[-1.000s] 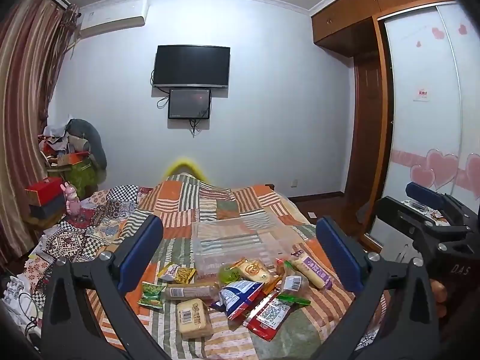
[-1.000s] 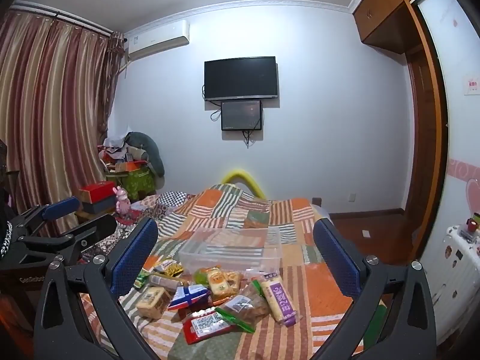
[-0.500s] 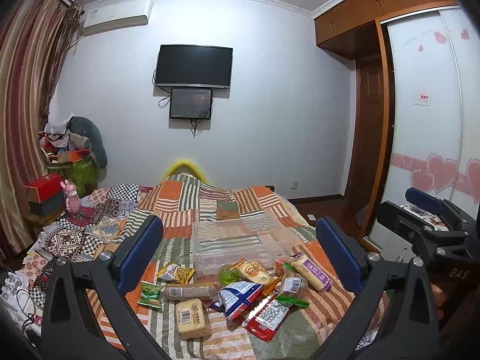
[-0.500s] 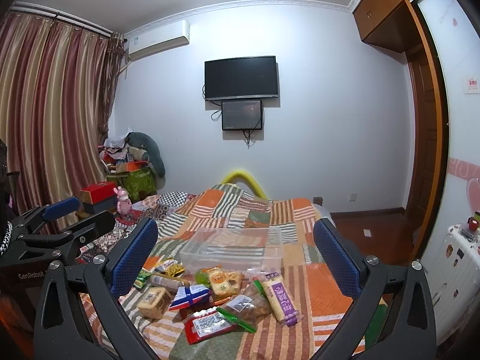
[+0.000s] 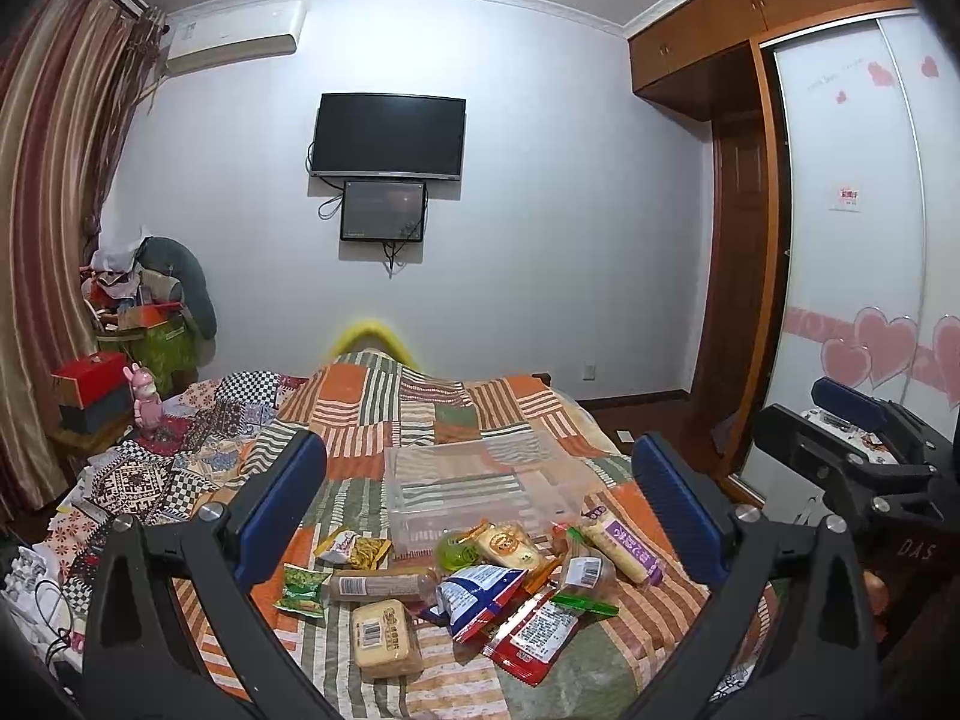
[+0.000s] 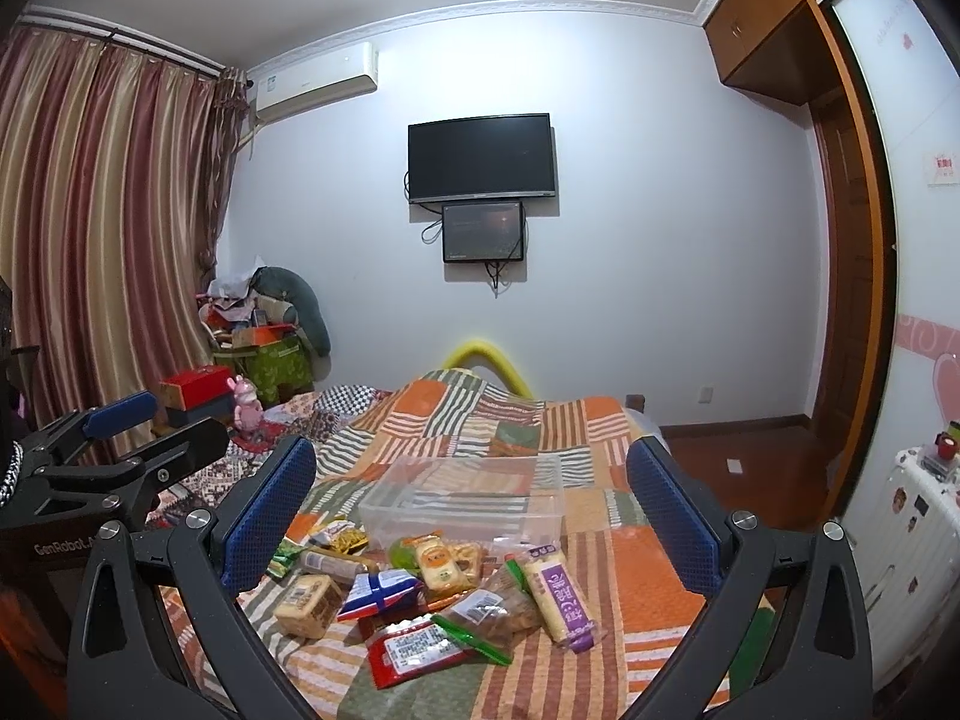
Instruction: Organize snacks
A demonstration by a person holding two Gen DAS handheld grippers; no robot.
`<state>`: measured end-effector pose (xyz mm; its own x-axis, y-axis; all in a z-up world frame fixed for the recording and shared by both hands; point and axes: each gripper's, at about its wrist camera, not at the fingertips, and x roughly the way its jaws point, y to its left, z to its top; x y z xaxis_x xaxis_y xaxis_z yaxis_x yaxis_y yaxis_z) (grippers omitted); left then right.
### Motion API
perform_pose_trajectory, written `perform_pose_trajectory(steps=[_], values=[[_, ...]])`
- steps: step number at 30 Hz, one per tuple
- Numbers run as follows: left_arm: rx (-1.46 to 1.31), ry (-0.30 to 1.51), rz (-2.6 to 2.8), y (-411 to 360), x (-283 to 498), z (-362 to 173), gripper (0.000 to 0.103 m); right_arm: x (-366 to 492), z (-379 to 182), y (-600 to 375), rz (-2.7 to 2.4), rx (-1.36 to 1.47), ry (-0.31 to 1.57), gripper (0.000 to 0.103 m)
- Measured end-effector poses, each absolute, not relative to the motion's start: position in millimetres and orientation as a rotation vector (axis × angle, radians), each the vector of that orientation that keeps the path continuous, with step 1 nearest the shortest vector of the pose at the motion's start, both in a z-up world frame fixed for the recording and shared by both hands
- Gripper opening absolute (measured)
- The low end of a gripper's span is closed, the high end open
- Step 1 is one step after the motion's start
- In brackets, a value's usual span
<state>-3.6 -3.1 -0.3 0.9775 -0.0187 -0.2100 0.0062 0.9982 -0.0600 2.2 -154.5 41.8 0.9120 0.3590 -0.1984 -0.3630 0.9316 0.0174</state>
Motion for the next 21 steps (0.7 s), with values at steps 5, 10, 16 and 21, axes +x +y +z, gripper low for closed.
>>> perform_pose_trajectory(steps=[5,10,16,21], values=[[-0.06,0.211,-0.014,-4.0,-4.6,-0.2,0.103,2.1,41.3,-156.9,0.373,-0.013,0.199,0.103],[-0.057,0.208,-0.015,-5.7,-5.5,0.5,0.103,2.5,41.5,-157.3,0.375,-0.013,0.198,0.103],[-0.059,0.207,-0.016,-6.1,-5.5,2.1,0.103,2.5,41.4,-157.6,0.376,-0.011,0.198,0.103],[-0.059,0.207,-0.015,-5.6,-5.6,2.6,0.103,2.3,42.6,-157.6,0.379,-0.012,0.196,0.103]])
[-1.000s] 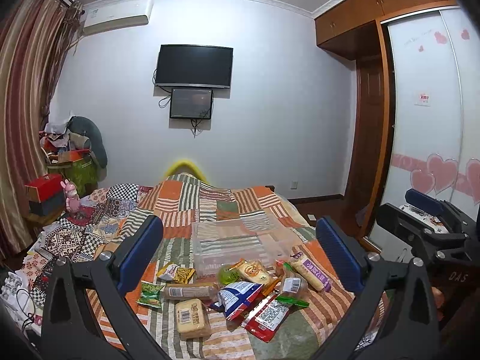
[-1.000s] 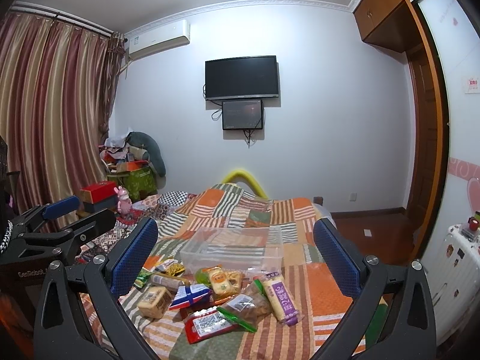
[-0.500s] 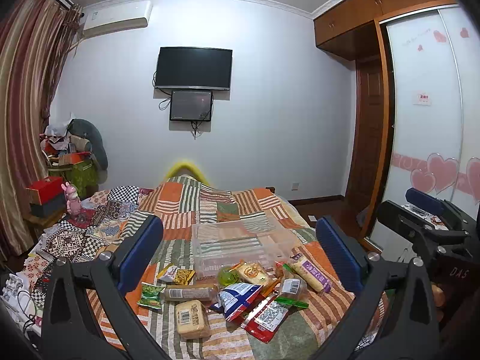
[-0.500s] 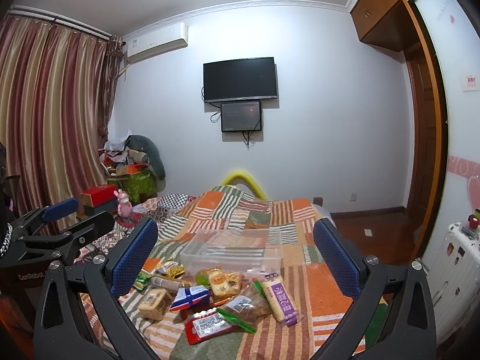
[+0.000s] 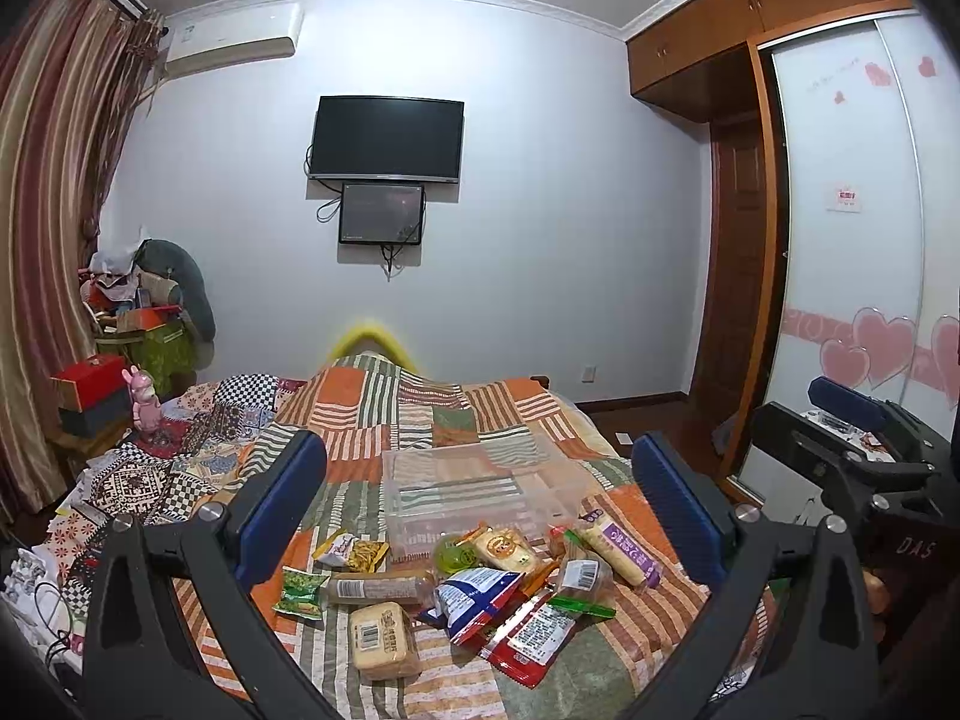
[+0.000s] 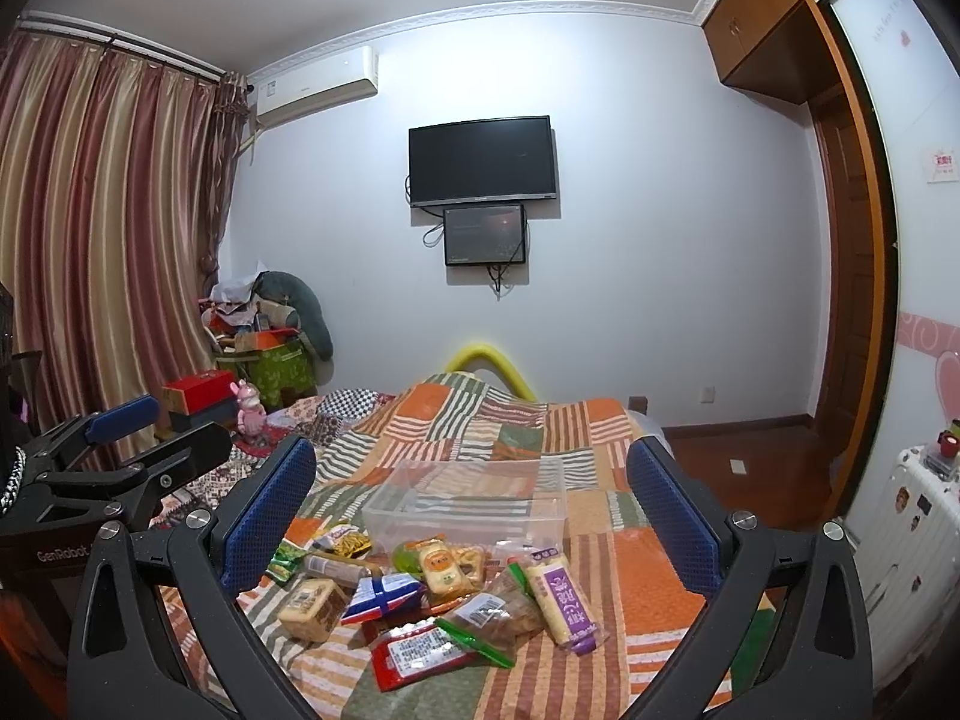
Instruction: Organize snacks
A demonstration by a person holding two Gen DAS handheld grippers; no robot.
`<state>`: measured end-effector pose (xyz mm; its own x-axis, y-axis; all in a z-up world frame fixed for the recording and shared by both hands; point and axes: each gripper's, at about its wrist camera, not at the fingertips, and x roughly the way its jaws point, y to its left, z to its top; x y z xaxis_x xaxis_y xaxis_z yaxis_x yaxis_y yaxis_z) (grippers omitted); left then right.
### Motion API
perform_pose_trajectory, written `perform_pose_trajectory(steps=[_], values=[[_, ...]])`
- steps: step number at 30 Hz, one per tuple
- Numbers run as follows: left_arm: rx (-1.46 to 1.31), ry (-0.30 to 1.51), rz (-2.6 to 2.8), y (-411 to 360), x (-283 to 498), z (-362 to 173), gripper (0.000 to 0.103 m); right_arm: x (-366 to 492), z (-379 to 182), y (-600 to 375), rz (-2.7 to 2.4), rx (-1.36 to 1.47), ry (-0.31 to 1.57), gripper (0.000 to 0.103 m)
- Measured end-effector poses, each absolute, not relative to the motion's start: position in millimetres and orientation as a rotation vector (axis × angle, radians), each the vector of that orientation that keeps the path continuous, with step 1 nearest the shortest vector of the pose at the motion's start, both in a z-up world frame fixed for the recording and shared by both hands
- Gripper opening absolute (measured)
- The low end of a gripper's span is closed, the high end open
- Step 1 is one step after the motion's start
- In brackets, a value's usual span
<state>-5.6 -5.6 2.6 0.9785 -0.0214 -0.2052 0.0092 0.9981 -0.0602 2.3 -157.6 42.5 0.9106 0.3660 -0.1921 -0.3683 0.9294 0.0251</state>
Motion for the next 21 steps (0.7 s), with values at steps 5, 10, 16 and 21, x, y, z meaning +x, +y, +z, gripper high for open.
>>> perform_pose_trajectory(steps=[5,10,16,21], values=[[-0.062,0.205,-0.012,-5,-6,5,0.103,2,42,-157,0.379,-0.011,0.195,0.103],[-0.064,0.204,-0.005,-5,-5,6,0.103,3,42,-157,0.379,-0.012,0.195,0.103],[-0.061,0.209,0.001,-4,0,2,0.103,5,42,-157,0.38,-0.013,0.201,0.103],[-0.057,0.238,0.003,0,11,-6,0.103,12,36,-155,0.372,-0.017,0.221,0.103]])
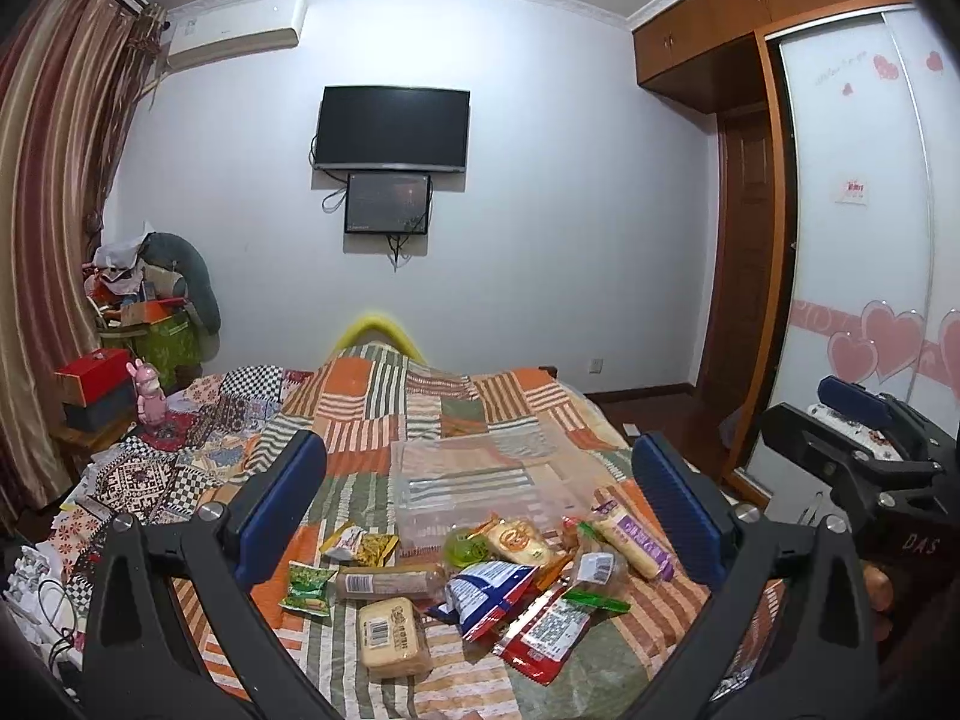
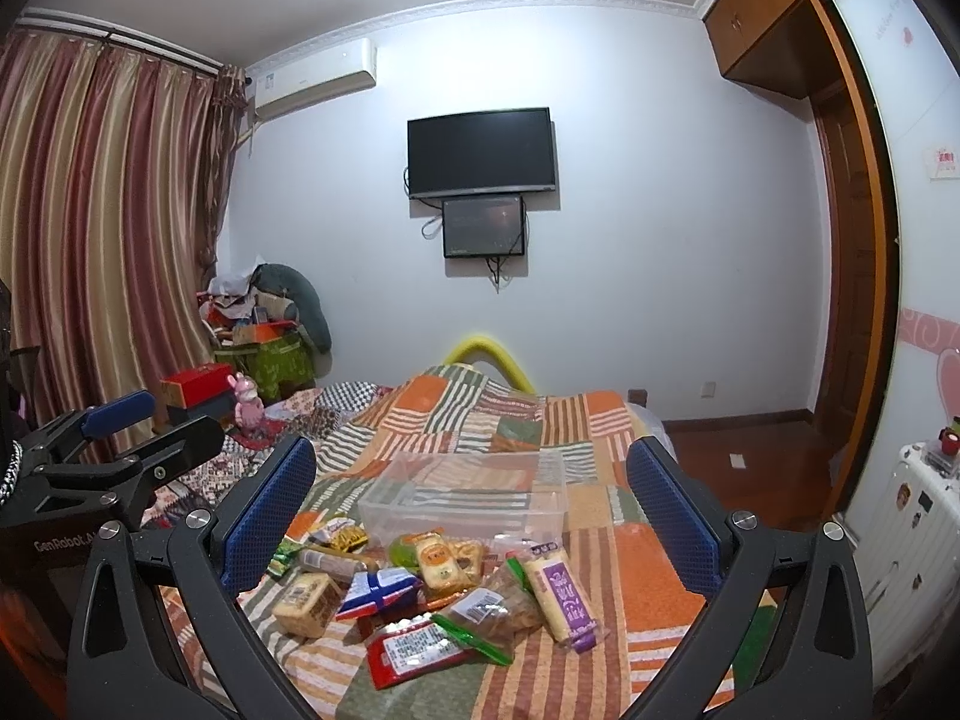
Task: Organize snacks
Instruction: 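Reach the right tool to the purple cracker bar while the left tool reaches the square bread cake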
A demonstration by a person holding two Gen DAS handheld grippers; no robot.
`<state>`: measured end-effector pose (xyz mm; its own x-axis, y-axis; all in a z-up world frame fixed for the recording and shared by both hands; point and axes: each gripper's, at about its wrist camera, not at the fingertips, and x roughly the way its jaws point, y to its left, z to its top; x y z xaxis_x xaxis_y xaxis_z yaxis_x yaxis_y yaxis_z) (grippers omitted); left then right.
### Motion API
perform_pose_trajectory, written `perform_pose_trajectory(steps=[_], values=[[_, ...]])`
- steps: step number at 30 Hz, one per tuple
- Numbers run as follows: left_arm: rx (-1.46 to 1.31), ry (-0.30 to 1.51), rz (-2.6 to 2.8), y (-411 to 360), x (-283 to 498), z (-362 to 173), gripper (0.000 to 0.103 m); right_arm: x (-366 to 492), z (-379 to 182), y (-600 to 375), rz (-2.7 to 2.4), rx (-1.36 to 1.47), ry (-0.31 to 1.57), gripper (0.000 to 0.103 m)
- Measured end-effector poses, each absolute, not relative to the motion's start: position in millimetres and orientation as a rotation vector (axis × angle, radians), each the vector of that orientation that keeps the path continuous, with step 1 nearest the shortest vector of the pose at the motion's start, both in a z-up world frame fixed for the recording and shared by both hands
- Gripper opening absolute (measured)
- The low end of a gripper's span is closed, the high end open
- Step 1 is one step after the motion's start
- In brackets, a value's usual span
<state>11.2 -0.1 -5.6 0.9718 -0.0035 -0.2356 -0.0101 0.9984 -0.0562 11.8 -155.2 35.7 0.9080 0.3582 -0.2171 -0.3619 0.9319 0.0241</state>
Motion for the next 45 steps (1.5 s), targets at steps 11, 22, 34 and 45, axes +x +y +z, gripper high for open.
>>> perform_pose_trajectory(steps=[11,22,34,45], values=[[-0.046,0.404,0.033,34,55,-49,0.088,49,-2,-171,0.3,-0.041,0.344,0.103],[-0.068,0.672,0.044,79,104,-117,0.072,90,-38,-190,0.269,-0.036,0.527,0.085],[-0.106,0.923,-0.015,89,139,-185,0.072,137,-80,-200,0.289,-0.031,0.732,0.071],[-0.144,1.039,-0.049,84,160,-226,0.072,161,-102,-194,0.335,-0.069,0.809,0.07]])
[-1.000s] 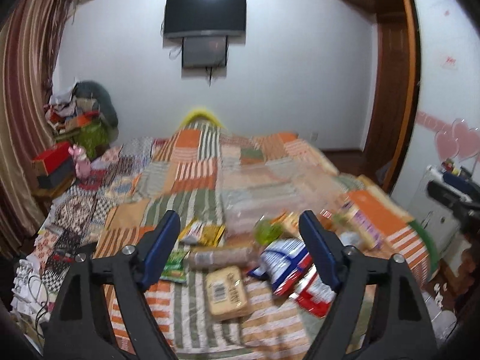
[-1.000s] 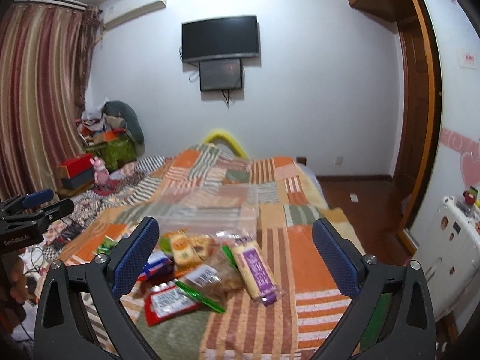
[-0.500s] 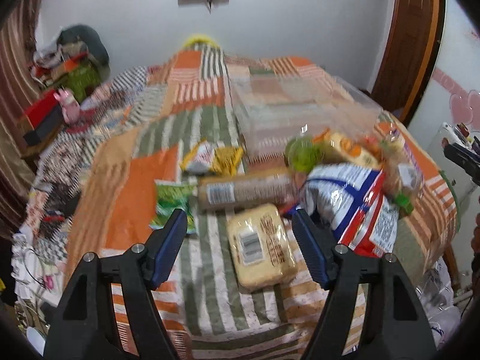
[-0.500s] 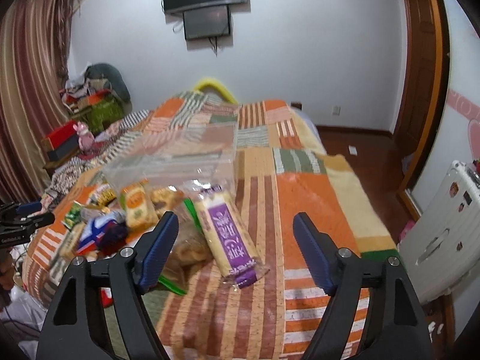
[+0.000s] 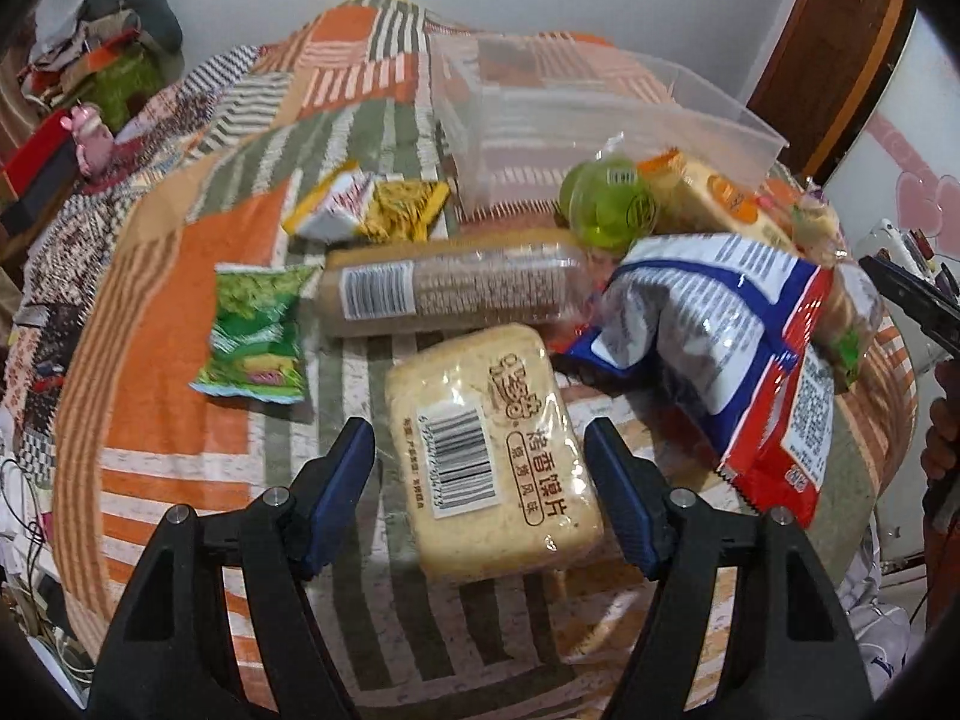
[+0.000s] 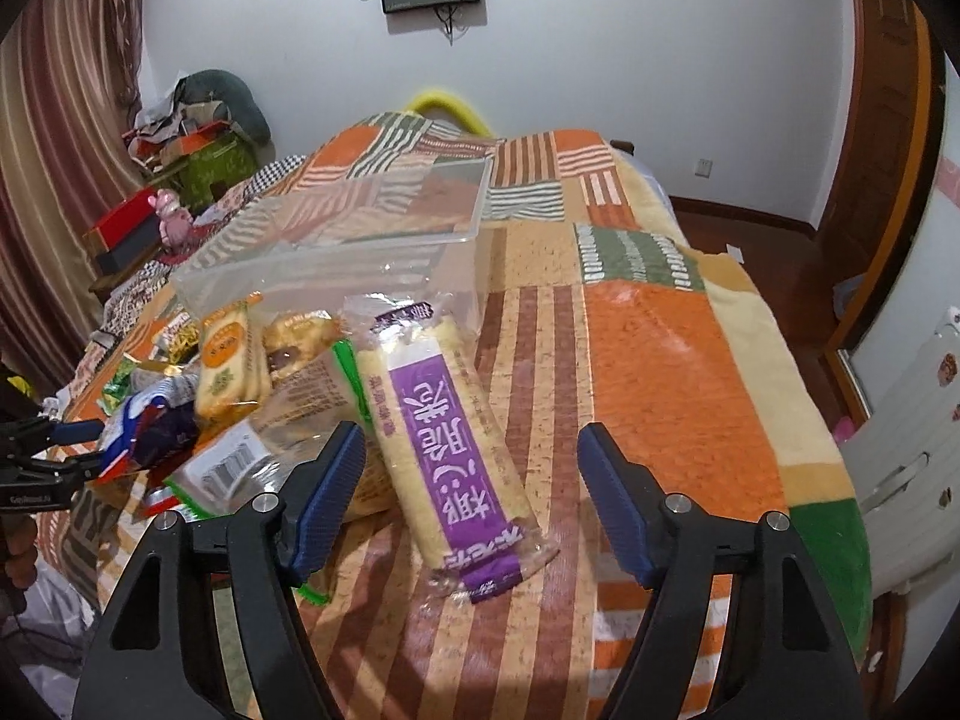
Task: Organize snacks
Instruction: 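Reach the right tool to the purple cracker bar while the left tool reaches the square bread cake, then close the right tool on the purple bar while the left tool grips the bread cake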
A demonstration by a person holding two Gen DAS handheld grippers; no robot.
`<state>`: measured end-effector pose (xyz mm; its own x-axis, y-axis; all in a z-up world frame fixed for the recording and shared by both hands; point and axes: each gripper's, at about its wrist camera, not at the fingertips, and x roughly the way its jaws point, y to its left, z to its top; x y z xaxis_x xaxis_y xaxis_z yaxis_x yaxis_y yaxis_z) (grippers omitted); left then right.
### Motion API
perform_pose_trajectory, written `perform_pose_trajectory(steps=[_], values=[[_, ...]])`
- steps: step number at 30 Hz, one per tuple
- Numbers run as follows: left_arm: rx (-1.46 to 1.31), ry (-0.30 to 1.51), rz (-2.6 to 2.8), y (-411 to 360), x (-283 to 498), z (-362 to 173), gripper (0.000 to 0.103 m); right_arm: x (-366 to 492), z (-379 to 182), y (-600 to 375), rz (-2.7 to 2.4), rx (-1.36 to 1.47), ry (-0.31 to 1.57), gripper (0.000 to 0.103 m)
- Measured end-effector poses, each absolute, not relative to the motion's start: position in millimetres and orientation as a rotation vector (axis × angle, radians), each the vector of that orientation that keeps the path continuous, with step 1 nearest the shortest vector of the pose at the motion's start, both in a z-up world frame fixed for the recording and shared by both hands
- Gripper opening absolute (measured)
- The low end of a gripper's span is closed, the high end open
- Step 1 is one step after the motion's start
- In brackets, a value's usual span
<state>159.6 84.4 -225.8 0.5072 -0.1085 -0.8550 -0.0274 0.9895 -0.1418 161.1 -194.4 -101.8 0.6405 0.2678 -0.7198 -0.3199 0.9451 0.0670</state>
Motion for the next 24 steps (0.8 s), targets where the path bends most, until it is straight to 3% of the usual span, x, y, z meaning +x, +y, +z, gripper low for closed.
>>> perform_pose_trajectory(steps=[7,13,17,24], values=[[-0.18,1.043,-0.071,85,165,-236,0.065,175,-113,-191,0.367,-0.053,0.869,0.068],[-0.186,1.037,-0.06,87,170,-237,0.056,178,-122,-186,0.38,-0.044,0.903,0.049],[-0.173,1.031,-0.044,87,171,-237,0.055,178,-124,-189,0.374,-0.041,0.904,0.042],[-0.149,1.001,-0.023,84,164,-226,0.055,173,-114,-194,0.361,-0.035,0.877,0.042]])
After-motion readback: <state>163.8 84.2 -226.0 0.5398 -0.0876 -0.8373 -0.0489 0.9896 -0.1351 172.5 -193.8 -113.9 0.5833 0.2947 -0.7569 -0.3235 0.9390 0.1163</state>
